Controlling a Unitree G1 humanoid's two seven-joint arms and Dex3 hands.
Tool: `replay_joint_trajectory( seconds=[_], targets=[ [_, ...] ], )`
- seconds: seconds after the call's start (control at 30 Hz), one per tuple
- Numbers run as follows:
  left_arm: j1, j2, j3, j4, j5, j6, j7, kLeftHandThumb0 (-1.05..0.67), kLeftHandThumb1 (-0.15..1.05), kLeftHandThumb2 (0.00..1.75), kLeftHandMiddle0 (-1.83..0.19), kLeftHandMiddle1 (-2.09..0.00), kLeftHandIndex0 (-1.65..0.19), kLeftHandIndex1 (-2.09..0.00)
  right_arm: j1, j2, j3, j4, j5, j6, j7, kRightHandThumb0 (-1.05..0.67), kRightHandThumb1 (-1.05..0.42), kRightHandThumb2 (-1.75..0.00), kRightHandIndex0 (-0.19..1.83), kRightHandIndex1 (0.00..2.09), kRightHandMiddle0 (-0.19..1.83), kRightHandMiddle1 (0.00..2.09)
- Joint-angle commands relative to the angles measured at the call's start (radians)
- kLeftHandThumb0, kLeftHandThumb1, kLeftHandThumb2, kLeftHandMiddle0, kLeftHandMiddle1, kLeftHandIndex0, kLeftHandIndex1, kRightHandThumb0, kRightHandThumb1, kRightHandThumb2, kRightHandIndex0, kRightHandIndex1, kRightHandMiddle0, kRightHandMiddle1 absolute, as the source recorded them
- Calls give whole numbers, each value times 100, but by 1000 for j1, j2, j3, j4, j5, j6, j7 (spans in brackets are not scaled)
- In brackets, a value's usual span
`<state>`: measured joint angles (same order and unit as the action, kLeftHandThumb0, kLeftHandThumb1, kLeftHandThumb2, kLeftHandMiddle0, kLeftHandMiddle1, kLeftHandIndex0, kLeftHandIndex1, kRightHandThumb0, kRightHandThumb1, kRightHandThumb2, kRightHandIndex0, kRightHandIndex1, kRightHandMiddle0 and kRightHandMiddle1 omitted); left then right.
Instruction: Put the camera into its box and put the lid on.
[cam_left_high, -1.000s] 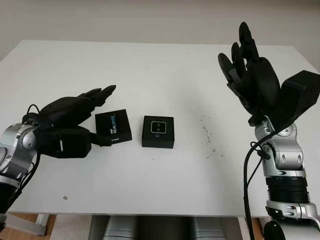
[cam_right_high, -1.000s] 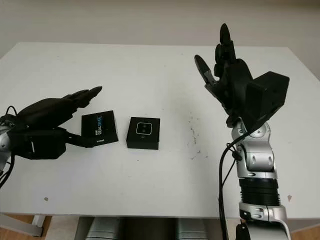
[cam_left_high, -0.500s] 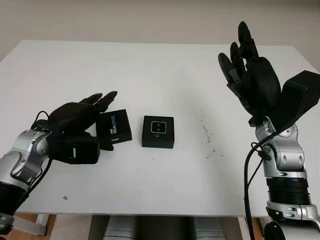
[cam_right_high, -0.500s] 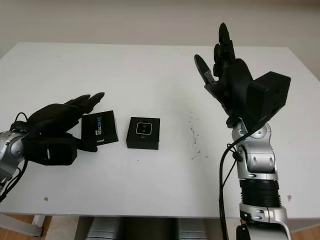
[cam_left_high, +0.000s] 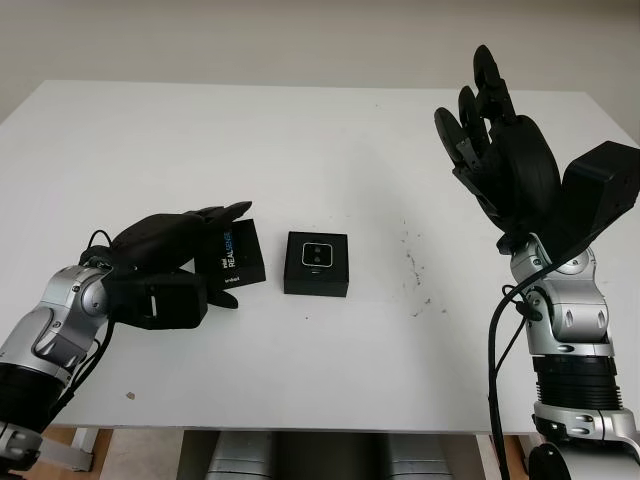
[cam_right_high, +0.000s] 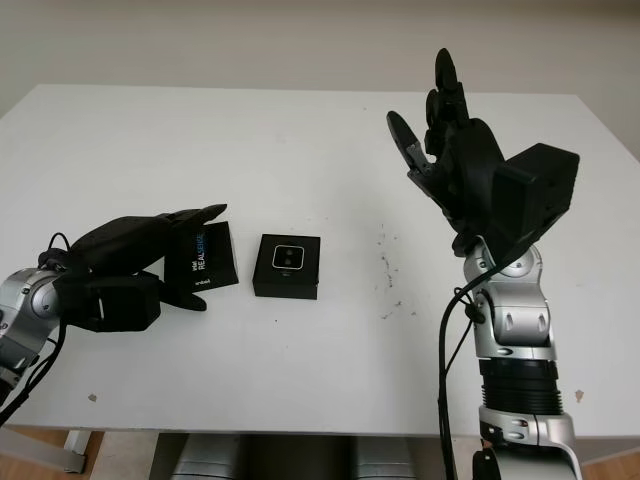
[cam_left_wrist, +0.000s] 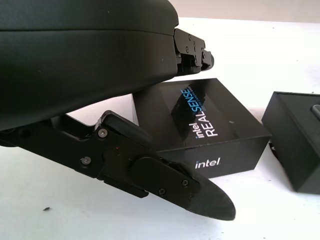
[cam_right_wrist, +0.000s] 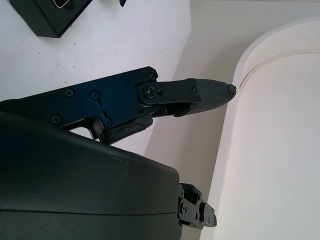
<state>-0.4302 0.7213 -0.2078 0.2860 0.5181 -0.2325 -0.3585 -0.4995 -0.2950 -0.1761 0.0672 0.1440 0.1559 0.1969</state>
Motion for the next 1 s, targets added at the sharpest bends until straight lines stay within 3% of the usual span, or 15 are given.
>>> replay_joint_trajectory(
  seconds=[0.0,0.07,0.17,0.27,0.33,0.43,0.6,0.83,0.97],
  targets=[
    [9,-8,7,-3,-19,-14,-5,-66,91,5,-33,-18,-17,-18,-1,-8,-2,-23,-1,6,-4,-66,-105,-31,-19,2,-17,5],
    [11,-9,7,5,-25,-29,5,-59,90,5,-41,-23,-23,-21,-3,-7,-2,-28,-2,15,-8,-66,-105,-31,-19,3,-17,5],
    [15,-9,7,25,-16,-61,39,-37,93,6,-27,-83,-28,-41,-4,-6,-1,-31,-4,15,-15,-66,-105,-30,-18,3,-17,5],
    [19,-12,6,49,9,-105,106,-15,100,6,-28,-119,-23,-95,-4,-5,-3,-34,-1,20,-16,-66,-105,-30,-19,4,-16,6],
    [17,-13,3,61,34,-115,146,-8,103,6,-28,-136,-22,-117,-3,-7,-3,-35,2,22,-13,-66,-105,-30,-19,4,-16,6],
    [14,-17,-1,54,78,-86,185,-6,103,5,-26,-146,-25,-134,-2,-10,-2,-38,0,26,-12,-67,-105,-30,-19,3,-17,5],
    [19,-32,19,23,85,-37,215,-5,102,5,-26,-149,-23,-139,-2,-11,4,-38,-4,22,-4,-68,-105,-30,-19,4,-17,5],
    [22,-29,61,-71,29,46,166,-7,103,5,-24,-144,-18,-136,0,0,-1,-35,4,11,3,-69,-105,-30,-18,3,-17,6],
    [7,-40,101,-171,-18,154,97,-9,102,5,-34,-142,-22,-130,5,3,-4,-36,16,8,8,-69,-105,-32,-19,2,-18,5]
  ],
)
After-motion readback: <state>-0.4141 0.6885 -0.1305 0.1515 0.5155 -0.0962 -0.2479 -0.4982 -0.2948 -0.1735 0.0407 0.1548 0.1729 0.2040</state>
